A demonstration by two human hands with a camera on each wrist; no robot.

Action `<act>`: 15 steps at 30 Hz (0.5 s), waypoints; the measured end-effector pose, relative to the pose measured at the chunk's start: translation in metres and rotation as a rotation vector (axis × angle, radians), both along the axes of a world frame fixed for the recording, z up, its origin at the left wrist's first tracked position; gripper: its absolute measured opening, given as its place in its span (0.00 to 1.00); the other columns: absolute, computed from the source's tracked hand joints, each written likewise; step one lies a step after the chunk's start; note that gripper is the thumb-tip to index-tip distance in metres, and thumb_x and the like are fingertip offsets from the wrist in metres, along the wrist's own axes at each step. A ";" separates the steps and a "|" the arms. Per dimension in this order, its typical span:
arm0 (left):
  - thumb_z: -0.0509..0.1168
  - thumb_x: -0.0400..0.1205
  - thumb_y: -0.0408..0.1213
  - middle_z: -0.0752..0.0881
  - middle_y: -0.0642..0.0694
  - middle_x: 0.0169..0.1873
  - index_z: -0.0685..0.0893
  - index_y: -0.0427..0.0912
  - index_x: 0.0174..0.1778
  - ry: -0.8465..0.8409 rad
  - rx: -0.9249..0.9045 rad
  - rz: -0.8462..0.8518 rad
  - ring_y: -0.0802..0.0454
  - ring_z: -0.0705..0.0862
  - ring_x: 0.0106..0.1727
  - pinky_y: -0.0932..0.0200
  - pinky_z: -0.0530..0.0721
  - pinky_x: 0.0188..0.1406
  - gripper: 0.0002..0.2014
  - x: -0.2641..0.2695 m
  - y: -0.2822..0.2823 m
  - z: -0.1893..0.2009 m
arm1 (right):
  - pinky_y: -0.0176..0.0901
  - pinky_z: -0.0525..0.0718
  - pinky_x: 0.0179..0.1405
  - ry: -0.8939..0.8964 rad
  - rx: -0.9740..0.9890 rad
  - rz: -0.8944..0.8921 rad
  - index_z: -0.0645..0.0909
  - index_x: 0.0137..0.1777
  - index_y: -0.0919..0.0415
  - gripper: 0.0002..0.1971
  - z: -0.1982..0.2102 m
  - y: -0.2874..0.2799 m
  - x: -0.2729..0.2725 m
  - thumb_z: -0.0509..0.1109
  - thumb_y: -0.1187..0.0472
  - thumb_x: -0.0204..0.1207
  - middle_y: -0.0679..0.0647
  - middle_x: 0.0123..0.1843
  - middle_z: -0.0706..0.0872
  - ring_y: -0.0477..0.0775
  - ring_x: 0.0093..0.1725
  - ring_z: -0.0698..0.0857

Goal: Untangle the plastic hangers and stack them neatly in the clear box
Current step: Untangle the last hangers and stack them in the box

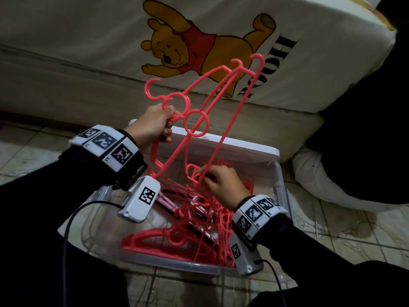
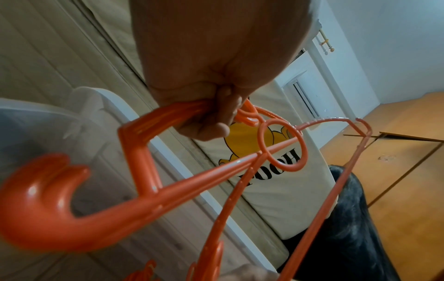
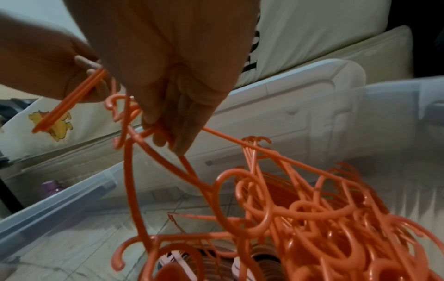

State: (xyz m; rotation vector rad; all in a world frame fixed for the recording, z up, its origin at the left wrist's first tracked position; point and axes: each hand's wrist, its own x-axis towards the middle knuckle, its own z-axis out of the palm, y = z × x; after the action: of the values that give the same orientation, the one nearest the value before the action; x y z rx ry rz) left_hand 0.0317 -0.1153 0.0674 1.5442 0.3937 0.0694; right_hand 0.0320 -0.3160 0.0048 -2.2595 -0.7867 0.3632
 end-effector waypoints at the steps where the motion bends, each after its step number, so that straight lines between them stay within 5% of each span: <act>1: 0.50 0.89 0.40 0.68 0.52 0.26 0.75 0.45 0.40 -0.003 0.007 -0.001 0.64 0.67 0.15 0.68 0.73 0.16 0.14 0.000 0.001 0.000 | 0.46 0.83 0.60 -0.004 0.005 0.006 0.85 0.61 0.58 0.15 -0.001 0.000 -0.001 0.65 0.70 0.78 0.53 0.54 0.90 0.50 0.54 0.87; 6: 0.50 0.89 0.40 0.68 0.52 0.26 0.75 0.45 0.40 0.000 0.024 0.016 0.64 0.68 0.14 0.69 0.73 0.16 0.14 0.001 0.004 -0.003 | 0.22 0.74 0.46 -0.062 0.005 0.091 0.82 0.63 0.54 0.21 -0.002 -0.002 -0.001 0.63 0.75 0.75 0.48 0.51 0.89 0.42 0.47 0.85; 10: 0.51 0.89 0.41 0.69 0.52 0.25 0.75 0.45 0.40 -0.015 0.002 0.001 0.64 0.68 0.15 0.68 0.74 0.16 0.14 0.002 0.002 -0.002 | 0.31 0.78 0.49 -0.121 0.062 0.087 0.86 0.53 0.60 0.15 -0.002 -0.001 -0.001 0.66 0.76 0.72 0.53 0.49 0.89 0.46 0.47 0.85; 15: 0.50 0.89 0.40 0.67 0.51 0.25 0.74 0.45 0.39 -0.054 -0.047 0.015 0.64 0.67 0.15 0.68 0.74 0.15 0.14 0.003 0.001 0.001 | 0.18 0.76 0.44 -0.066 0.068 0.019 0.85 0.54 0.59 0.12 -0.005 0.002 -0.001 0.68 0.72 0.75 0.50 0.46 0.90 0.38 0.42 0.83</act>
State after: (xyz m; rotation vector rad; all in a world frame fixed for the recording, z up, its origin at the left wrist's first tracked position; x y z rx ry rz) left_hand 0.0348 -0.1148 0.0687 1.4896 0.3620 0.1124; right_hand 0.0311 -0.3143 -0.0007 -2.2114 -0.8423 0.2671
